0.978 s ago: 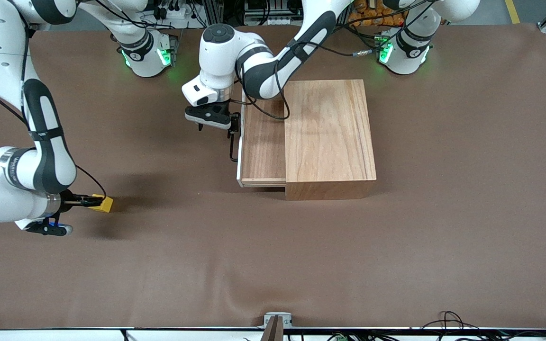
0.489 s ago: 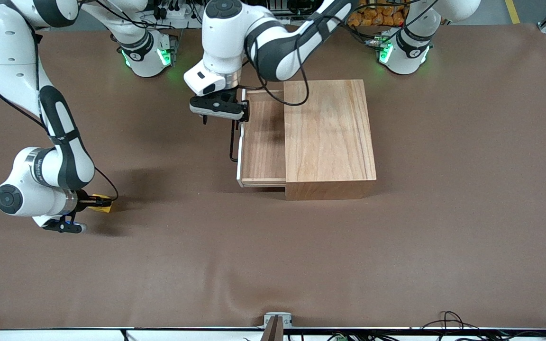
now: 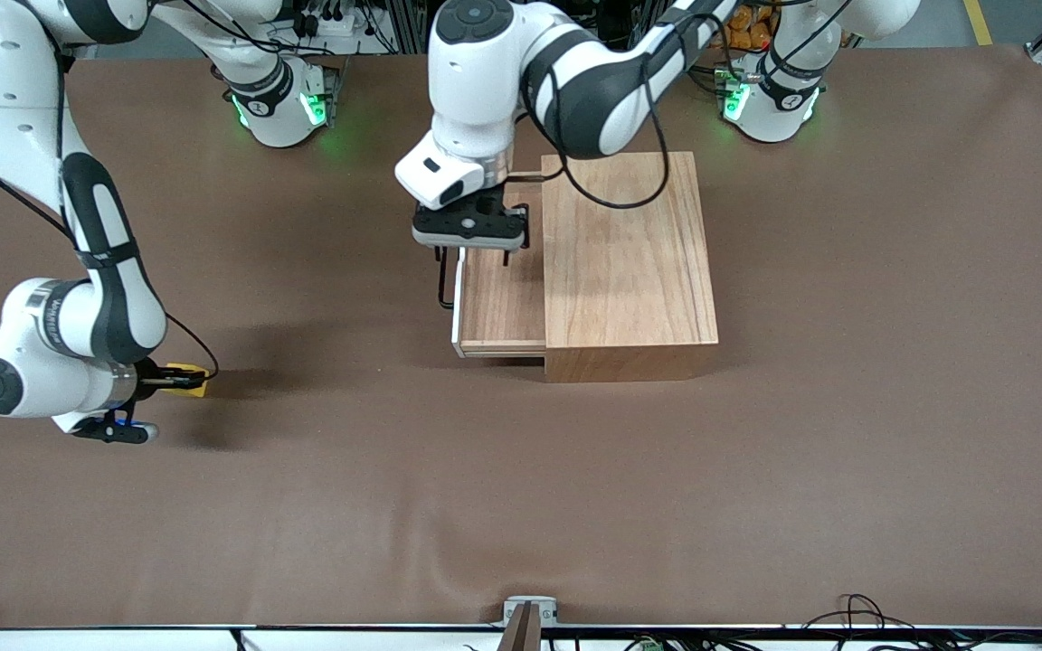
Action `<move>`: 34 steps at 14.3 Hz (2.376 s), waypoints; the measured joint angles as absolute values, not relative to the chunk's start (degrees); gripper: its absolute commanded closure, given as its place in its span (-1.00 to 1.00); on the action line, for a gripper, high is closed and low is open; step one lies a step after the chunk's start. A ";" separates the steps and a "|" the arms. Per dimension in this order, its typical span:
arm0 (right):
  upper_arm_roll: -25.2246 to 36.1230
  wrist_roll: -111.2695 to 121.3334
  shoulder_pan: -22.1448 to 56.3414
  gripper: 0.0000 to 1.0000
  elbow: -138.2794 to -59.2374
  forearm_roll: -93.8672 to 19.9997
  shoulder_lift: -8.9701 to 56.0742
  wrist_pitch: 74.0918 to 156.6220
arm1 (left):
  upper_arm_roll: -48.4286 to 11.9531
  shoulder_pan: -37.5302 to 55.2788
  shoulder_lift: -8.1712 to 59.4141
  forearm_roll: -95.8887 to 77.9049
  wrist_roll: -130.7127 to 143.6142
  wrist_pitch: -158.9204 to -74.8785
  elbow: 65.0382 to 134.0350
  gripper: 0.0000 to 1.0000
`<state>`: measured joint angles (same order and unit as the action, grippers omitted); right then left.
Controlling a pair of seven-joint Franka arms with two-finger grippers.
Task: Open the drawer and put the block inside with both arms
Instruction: 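Carry the cube toward the open drawer with the right gripper, then lower the cube into the drawer and open the right gripper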
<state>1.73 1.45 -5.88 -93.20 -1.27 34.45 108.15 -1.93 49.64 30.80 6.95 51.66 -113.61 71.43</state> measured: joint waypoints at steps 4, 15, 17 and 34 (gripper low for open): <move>0.49 1.17 -5.55 1.00 -83.78 -7.92 29.43 85.92 | -1.81 42.44 29.53 3.81 42.43 -110.31 71.44 -1.00; -0.62 -17.60 3.86 1.00 -76.87 -25.44 19.82 73.69 | -1.90 19.33 21.12 -0.15 7.90 -92.29 71.48 -1.00; -0.72 -23.30 10.85 1.00 -76.93 -25.65 19.93 79.76 | -3.69 12.31 20.04 -0.93 2.18 -89.78 71.51 -1.00; -0.22 -34.15 39.75 -0.99 -77.90 -16.78 35.89 101.77 | 2.41 3.59 -5.69 -0.72 -1.21 -84.37 91.56 -1.00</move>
<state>-0.22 -34.15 39.75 -77.90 -16.78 35.89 101.77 2.41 3.59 -5.69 -0.72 -1.21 -84.37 91.56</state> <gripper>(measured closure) 0.441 0.000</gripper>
